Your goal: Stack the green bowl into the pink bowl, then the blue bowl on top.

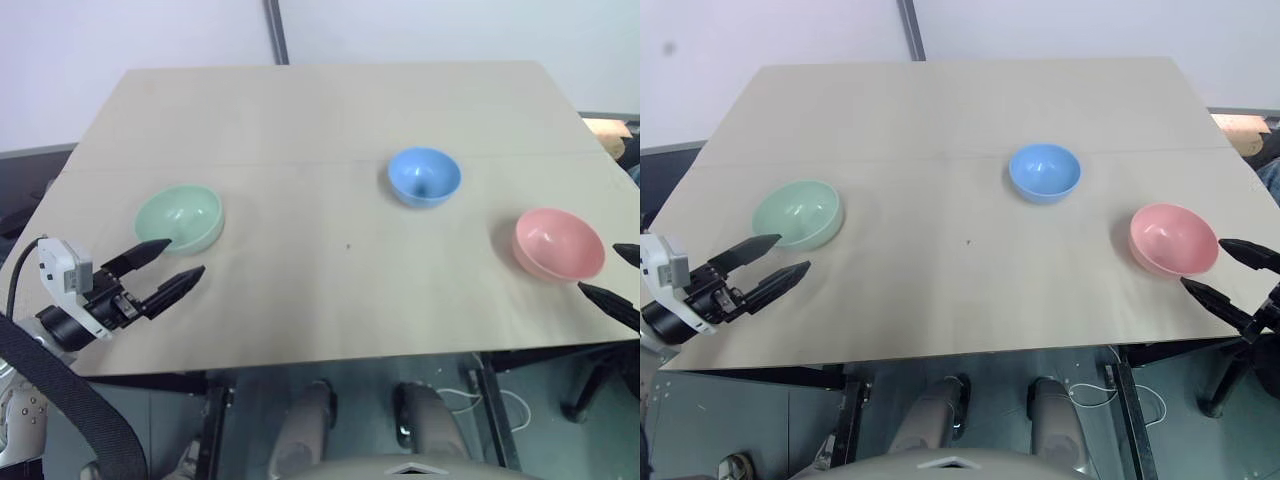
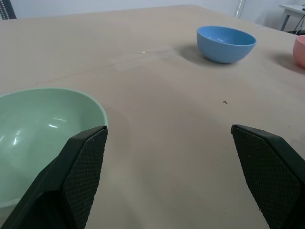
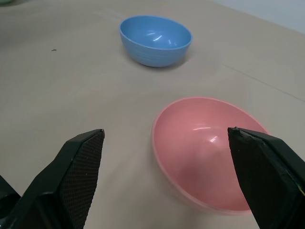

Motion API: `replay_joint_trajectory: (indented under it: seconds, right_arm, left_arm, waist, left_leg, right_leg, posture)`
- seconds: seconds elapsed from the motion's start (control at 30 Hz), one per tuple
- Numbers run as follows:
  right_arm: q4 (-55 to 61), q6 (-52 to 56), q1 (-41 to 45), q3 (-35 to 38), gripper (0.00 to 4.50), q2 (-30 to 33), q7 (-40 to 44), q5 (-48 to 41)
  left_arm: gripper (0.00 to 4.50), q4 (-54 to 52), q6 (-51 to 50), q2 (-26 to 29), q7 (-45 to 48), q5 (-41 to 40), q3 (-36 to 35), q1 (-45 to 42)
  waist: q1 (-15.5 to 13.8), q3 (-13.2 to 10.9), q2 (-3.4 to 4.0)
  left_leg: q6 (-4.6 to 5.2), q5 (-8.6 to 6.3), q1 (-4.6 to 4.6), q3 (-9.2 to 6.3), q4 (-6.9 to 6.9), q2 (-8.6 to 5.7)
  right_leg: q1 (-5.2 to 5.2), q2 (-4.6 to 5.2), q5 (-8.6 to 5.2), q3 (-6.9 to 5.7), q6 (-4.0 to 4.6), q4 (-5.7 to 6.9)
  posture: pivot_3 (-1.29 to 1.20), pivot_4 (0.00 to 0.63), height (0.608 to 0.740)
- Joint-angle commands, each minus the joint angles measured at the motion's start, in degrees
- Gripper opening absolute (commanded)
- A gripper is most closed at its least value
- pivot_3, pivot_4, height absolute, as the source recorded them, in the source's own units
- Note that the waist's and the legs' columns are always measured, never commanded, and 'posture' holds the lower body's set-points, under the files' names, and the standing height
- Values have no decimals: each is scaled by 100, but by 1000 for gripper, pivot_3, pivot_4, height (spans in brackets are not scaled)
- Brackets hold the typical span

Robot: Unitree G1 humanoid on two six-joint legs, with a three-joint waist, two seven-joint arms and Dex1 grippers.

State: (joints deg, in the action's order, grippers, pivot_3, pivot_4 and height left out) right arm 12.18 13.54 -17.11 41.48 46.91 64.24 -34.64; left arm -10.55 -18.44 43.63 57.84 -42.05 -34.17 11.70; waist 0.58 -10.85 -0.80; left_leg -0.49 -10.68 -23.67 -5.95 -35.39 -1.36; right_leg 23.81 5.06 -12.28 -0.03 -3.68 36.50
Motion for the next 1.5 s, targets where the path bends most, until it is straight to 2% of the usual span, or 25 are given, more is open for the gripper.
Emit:
replay_joint_trajectory:
  seconds: [0.03, 0.2, 0.37, 0.7, 0.93, 1.07, 1.17, 1.3, 1.4, 1.5]
  right_arm:
    - [-370, -415, 167, 119, 4500, 83, 208, 55]
    - [-679, -731, 549, -283, 4500, 17, 251, 219]
    - [-104, -496, 727, -723, 4500, -35, -188, 274]
    - [1244, 565, 1281, -1691, 4500, -159, -1610, 387]
    - [1652, 1087, 1488, -2032, 4500, 20, -1837, 436]
    - [1700, 1626, 1485, -2103, 4500, 234, -1844, 304]
    - [1738, 1905, 1482, -2137, 4500, 340, -2240, 668]
    - [1576, 2578, 1478, -2242, 4500, 334, -2717, 876]
    - [1503, 3081, 1518, -2399, 4500, 429, -2871, 969]
    - [1394, 3273, 1657, -2584, 4500, 389, -3041, 1118]
  left_arm:
    - [4381, -262, -41, 96, -27, -51, -109, -66]
    - [4381, -465, -206, 54, -143, -124, 34, -251]
    - [4381, -566, -252, 36, -158, -118, 148, -413]
    - [4381, -620, -172, -175, -133, -165, 346, -654]
    - [4381, -679, -184, -190, -766, 301, 477, -728]
    - [4381, -713, -138, -169, -804, 368, 502, -755]
    - [4381, -766, -127, -115, -710, 341, 521, -811]
    - [4381, -1012, -81, -130, 351, -497, 412, -769]
    - [4381, -968, -392, 161, 1586, -1287, 200, -596]
    - [4381, -864, -614, 404, 2067, -1617, 143, -582]
  waist:
    - [0, 0, -1]
    - [4, 1, -4]
    - [10, 1, -3]
    - [-1, 1, -4]
    - [-3, 1, -5]
    - [-3, 1, -5]
    - [-5, 1, -5]
    - [-4, 3, -9]
    - [0, 2, -8]
    - [12, 1, -2]
  left_leg:
    - [0, 0, 0, 0, 0, 0]
    - [-16, -10, 1, 8, -3, 0]
    - [3, 1, 3, 9, 2, 0]
    - [3, 1, 1, 10, -1, -2]
    - [4, 2, 1, 9, -1, -4]
    - [4, 2, 1, 9, -1, -4]
    - [4, 2, 1, 9, -1, -5]
    - [4, 2, 0, 9, -2, -5]
    - [4, 2, -2, 10, -2, -5]
    - [4, 2, -3, 12, -1, -5]
  right_leg:
    - [0, 0, 0, 0, 0, 0]
    - [-1, -1, 1, 4, -1, -4]
    - [2, -6, 2, 5, -1, 0]
    - [3, -6, 2, 9, -1, 1]
    - [2, -6, 3, 9, -2, 1]
    - [2, -6, 3, 9, -2, 1]
    - [3, -7, 3, 9, -2, 1]
    - [3, -7, 3, 8, -2, 1]
    - [5, -5, 3, 9, -1, 0]
    - [11, -10, 3, 8, 1, 2]
  posture:
    - [0, 150, 740]
    - [0, 150, 740]
    - [0, 150, 740]
    - [0, 150, 740]
    - [0, 150, 740]
    - [0, 150, 740]
    - [0, 150, 740]
    - [0, 150, 740]
    - [0, 150, 740]
    - [0, 150, 740]
